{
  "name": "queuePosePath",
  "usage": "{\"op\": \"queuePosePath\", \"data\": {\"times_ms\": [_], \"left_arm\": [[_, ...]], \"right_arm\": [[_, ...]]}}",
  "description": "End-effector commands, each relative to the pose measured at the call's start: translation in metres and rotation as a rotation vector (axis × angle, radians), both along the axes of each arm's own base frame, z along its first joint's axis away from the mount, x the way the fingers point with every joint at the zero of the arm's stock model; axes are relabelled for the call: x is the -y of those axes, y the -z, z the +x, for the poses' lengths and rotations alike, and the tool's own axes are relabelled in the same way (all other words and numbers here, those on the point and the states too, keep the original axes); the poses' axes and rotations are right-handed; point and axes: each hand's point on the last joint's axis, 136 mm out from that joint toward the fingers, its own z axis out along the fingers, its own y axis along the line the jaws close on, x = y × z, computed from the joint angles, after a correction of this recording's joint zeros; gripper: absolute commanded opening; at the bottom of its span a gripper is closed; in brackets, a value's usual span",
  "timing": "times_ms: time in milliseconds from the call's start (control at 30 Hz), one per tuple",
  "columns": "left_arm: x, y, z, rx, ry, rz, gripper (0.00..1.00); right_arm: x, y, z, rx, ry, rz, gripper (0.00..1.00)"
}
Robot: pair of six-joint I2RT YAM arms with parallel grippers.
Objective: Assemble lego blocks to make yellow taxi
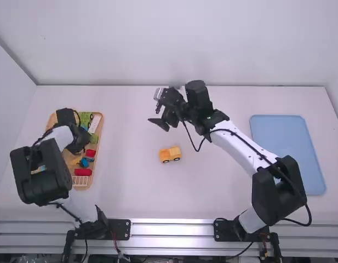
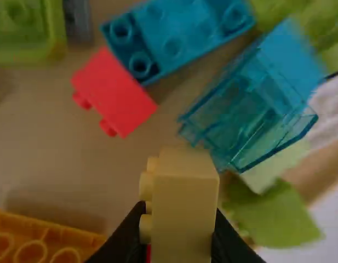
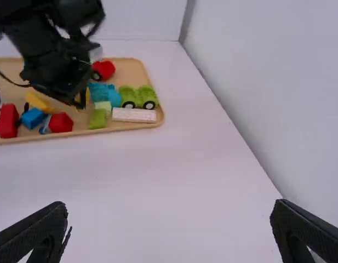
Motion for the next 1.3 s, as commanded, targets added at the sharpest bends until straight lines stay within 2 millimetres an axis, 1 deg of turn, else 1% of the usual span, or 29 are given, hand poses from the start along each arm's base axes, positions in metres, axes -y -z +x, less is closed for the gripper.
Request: {"op": "queuePosePath", "data": {"times_ms": [0,33,67,100,133,167,233,267,300,333,367,400,433,467,533,600,633,767,800,867,933,967,1033,1200,1267], "left_arm": [[-0.001,-0.057,0.018,0.124,0.102,0.091,0.02],[0.001,-0.066,0.019,0.14,0.122,0.106,0.02],[0.006,-0.081,0.022,0.168,0.162,0.134,0.02],[0.015,-0.095,0.026,0.196,0.22,0.163,0.02],[0.028,-0.109,0.031,0.227,0.309,0.194,0.02],[0.038,-0.117,0.034,0.247,0.378,0.212,0.02],[0.073,-0.138,0.044,0.313,0.604,0.251,0.02],[0.104,-0.148,0.05,0.356,0.782,0.275,0.02],[0.117,-0.151,0.051,0.37,0.854,0.284,0.02],[0.147,-0.156,0.052,0.397,1.022,0.309,0.02],[0.17,-0.157,0.052,0.412,1.143,0.333,0.02],[0.19,-0.158,0.051,0.421,1.23,0.354,0.02],[0.193,-0.158,0.051,0.423,1.242,0.357,0.02],[0.216,-0.158,0.05,0.427,1.333,0.382,0.02],[0.244,-0.155,0.047,0.436,1.46,0.415,0.02],[0.263,-0.153,0.044,0.446,1.553,0.439,0.02],[0.279,-0.151,0.043,0.462,1.626,0.46,0.02],[0.31,-0.15,0.036,0.532,1.789,0.488,0.02],[0.322,-0.149,0.035,0.575,1.834,0.491,0.02],[0.33,-0.149,0.036,0.617,1.847,0.496,0.02],[0.336,-0.151,0.04,0.667,1.812,0.506,0.02],[0.336,-0.151,0.04,0.667,1.812,0.506,0.02],[0.338,-0.153,0.045,0.723,1.758,0.497,0.02],[0.34,-0.152,0.047,0.77,1.702,0.473,0.02],[0.343,-0.151,0.047,0.801,1.675,0.461,0.02]], "right_arm": [[0.015,-0.016,0.015,-0.094,0.066,0.081,0.99],[0.019,-0.016,0.016,-0.11,0.072,0.091,0.99],[0.025,-0.017,0.019,-0.135,0.081,0.107,0.99],[0.03,-0.018,0.021,-0.162,0.085,0.126,0.99],[0.035,-0.02,0.022,-0.192,0.082,0.148,0.99],[0.038,-0.021,0.022,-0.207,0.078,0.159,0.99],[0.044,-0.024,0.021,-0.243,0.064,0.187,0.99],[0.047,-0.025,0.019,-0.263,0.044,0.201,0.99],[0.048,-0.025,0.017,-0.27,0.032,0.206,0.99],[0.049,-0.027,0.012,-0.286,-0.007,0.218,0.99],[0.051,-0.027,0.007,-0.294,-0.036,0.221,0.99],[0.052,-0.027,0.004,-0.309,-0.052,0.225,0.99],[0.053,-0.026,0.004,-0.316,-0.053,0.226,0.99],[0.056,-0.023,0.002,-0.342,-0.053,0.225,0.99],[0.062,-0.018,0.002,-0.38,-0.034,0.217,0.99],[0.065,-0.012,0.002,-0.41,-0.025,0.211,0.99],[0.065,-0.008,0.002,-0.428,-0.03,0.212,0.99],[0.062,0.004,0.0,-0.478,-0.069,0.224,0.99],[0.065,0.009,0.001,-0.497,-0.074,0.231,0.99],[0.066,0.013,0.003,-0.529,-0.075,0.244,0.95],[0.067,0.019,0.008,-0.579,-0.079,0.273,0.9],[0.067,0.019,0.008,-0.579,-0.079,0.273,0.9],[0.063,0.022,0.009,-0.611,-0.127,0.311,0.85],[0.057,0.021,0.011,-0.639,-0.16,0.342,0.84],[0.047,0.024,0.008,-0.656,-0.169,0.34,0.83]]}}
